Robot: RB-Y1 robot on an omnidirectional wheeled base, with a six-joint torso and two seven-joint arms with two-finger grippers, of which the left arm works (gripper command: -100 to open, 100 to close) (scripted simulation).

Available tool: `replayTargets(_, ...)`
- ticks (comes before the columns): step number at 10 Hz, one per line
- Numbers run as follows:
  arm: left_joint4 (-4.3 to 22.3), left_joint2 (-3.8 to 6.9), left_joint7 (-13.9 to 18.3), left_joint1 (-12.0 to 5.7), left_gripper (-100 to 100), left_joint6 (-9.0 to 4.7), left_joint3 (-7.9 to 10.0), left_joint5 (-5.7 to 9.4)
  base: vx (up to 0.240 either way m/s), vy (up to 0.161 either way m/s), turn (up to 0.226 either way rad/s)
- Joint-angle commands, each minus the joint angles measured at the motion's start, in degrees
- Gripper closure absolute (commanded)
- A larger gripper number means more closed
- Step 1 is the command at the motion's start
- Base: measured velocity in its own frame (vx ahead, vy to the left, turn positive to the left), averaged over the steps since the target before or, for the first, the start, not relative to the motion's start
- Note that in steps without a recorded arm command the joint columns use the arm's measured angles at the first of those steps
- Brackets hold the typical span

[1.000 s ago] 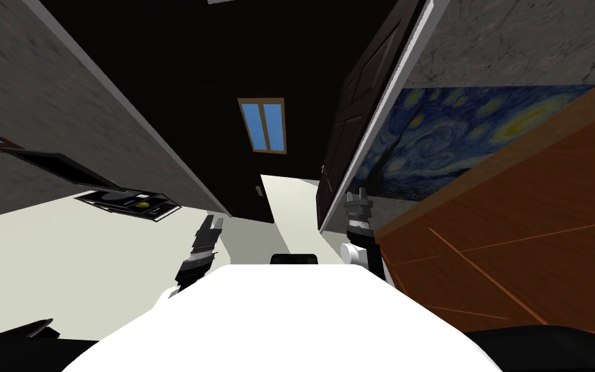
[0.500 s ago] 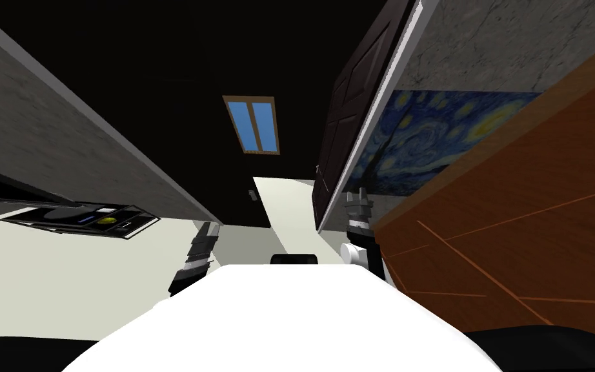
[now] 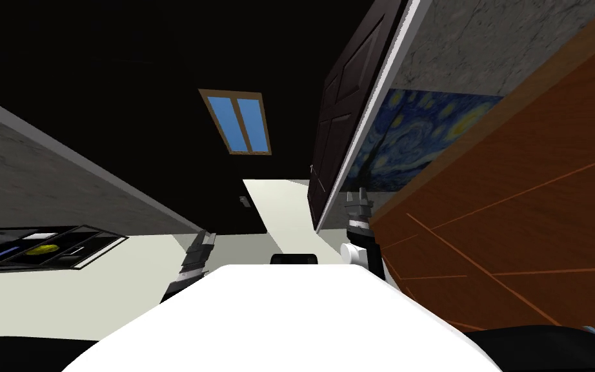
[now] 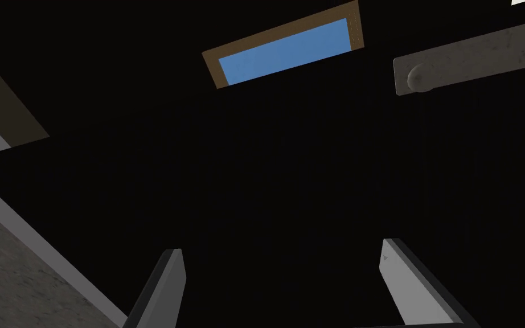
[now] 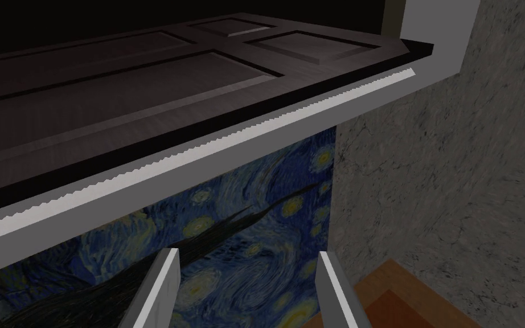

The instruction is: Push the door open

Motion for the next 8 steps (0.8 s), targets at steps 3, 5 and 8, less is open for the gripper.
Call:
replayTargets(3,4.17,-0.55,1.54,-0.05,-100,-2.07,2.47,-1.69,0.068,0.069,-0.169)
replayTargets(5,6.33,-0.89,2.39,-0.05,-100,-3.06,3.79,-2.62,0.063,0.071,-0.148)
replayTargets(8,9.29,-1.52,3.56,-0.06,-100,-4.42,5.61,-3.89,0.061,0.078,-0.151)
